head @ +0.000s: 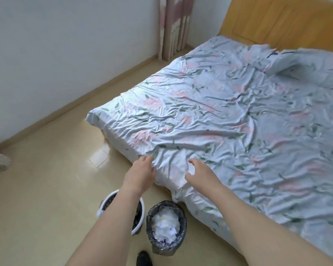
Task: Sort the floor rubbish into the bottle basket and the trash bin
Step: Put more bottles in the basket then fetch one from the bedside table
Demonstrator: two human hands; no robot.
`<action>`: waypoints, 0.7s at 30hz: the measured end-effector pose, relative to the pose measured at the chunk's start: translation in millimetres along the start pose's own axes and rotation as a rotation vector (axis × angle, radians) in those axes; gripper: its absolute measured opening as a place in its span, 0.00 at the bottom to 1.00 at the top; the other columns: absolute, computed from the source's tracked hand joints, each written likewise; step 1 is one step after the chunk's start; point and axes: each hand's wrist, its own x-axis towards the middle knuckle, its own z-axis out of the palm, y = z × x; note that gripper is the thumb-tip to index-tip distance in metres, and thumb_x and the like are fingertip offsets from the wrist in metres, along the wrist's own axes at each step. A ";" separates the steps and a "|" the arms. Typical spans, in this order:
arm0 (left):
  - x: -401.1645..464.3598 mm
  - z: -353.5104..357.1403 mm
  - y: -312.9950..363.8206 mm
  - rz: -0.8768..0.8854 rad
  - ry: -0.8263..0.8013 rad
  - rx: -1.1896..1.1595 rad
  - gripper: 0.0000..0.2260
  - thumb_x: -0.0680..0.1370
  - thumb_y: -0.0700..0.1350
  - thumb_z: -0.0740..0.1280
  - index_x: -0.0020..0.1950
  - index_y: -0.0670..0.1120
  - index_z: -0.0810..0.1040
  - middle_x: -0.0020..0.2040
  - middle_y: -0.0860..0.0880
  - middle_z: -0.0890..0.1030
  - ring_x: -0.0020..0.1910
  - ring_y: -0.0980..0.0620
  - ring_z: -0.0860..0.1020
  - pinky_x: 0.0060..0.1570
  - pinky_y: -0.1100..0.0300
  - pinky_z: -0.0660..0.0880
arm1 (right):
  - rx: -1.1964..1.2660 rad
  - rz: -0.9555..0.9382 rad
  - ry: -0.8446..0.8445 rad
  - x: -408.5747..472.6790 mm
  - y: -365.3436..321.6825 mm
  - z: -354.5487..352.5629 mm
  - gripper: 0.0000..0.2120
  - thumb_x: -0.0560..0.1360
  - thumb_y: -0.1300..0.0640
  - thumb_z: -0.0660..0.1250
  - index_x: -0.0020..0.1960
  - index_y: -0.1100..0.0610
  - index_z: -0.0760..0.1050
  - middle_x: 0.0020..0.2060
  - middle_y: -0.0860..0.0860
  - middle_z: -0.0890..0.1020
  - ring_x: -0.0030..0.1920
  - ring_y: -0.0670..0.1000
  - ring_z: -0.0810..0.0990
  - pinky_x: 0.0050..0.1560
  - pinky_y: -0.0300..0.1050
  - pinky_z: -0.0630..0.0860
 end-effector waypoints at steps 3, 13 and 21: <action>10.5 -8.7 95.6 0.163 0.003 0.106 0.18 0.82 0.49 0.57 0.71 0.49 0.68 0.68 0.49 0.71 0.63 0.47 0.72 0.57 0.51 0.74 | -0.003 0.035 0.124 -32.2 51.7 -70.6 0.28 0.78 0.51 0.60 0.76 0.53 0.58 0.74 0.50 0.62 0.66 0.53 0.70 0.59 0.47 0.72; -30.8 83.6 498.3 0.690 0.031 0.231 0.19 0.81 0.49 0.60 0.71 0.47 0.68 0.70 0.46 0.70 0.66 0.41 0.71 0.60 0.50 0.71 | 0.060 0.192 0.500 -185.4 321.7 -305.3 0.29 0.78 0.50 0.62 0.76 0.55 0.59 0.72 0.53 0.65 0.70 0.55 0.67 0.64 0.46 0.67; -136.2 181.0 770.1 1.141 -0.035 0.410 0.19 0.81 0.50 0.58 0.71 0.47 0.67 0.70 0.47 0.70 0.67 0.44 0.69 0.62 0.49 0.71 | 0.147 0.401 0.755 -330.4 499.2 -400.6 0.28 0.77 0.52 0.63 0.75 0.55 0.60 0.71 0.56 0.67 0.70 0.56 0.68 0.66 0.45 0.66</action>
